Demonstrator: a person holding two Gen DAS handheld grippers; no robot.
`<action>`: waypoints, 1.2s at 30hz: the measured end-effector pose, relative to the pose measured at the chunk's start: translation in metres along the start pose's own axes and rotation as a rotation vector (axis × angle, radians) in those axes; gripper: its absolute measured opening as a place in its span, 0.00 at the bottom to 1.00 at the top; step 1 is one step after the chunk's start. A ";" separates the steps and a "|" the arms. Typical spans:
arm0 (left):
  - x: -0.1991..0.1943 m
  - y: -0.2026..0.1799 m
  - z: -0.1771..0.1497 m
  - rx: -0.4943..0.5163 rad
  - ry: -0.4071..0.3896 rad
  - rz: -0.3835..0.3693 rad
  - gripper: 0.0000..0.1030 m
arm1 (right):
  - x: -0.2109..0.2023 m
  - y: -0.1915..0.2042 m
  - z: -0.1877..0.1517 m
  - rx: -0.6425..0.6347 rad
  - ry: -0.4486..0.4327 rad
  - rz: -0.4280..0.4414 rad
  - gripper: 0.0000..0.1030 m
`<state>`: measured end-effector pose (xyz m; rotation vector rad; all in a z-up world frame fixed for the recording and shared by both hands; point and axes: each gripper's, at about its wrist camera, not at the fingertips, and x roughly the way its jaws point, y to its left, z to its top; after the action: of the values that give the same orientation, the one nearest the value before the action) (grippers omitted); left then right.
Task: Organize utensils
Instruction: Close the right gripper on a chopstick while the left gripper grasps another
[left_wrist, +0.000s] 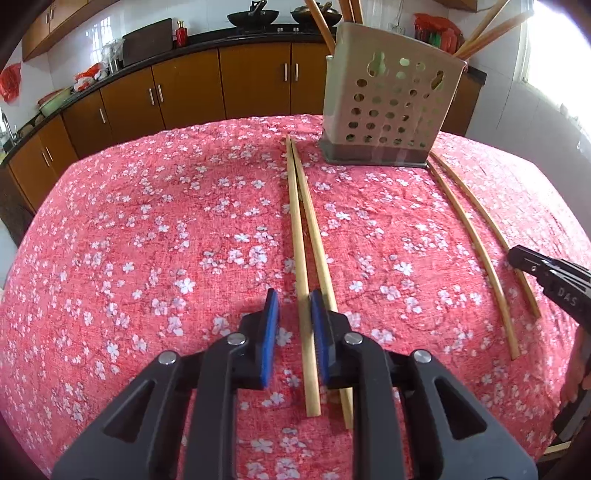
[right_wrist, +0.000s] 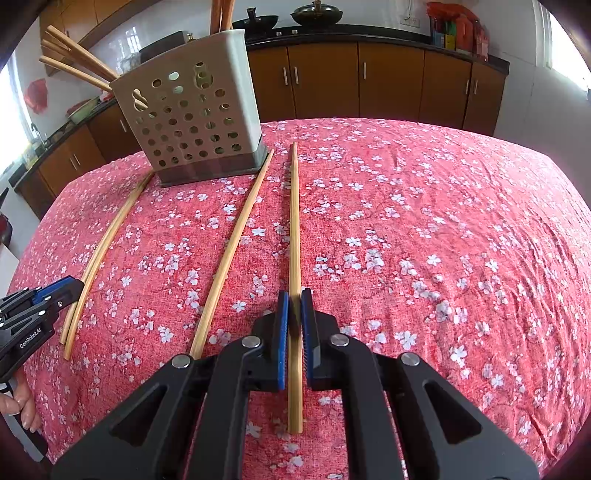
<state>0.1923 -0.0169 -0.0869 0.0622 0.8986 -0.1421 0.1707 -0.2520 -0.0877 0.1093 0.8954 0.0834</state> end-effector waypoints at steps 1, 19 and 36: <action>0.001 0.000 0.002 -0.002 0.001 0.002 0.19 | 0.001 0.001 0.001 -0.003 0.001 -0.002 0.08; 0.009 0.070 0.015 -0.151 -0.009 0.119 0.12 | 0.016 -0.023 0.015 0.027 -0.017 -0.077 0.08; 0.008 0.071 0.013 -0.150 -0.018 0.124 0.17 | 0.014 -0.028 0.013 0.056 -0.024 -0.068 0.08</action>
<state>0.2181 0.0514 -0.0852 -0.0227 0.8825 0.0402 0.1907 -0.2788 -0.0939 0.1313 0.8773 -0.0064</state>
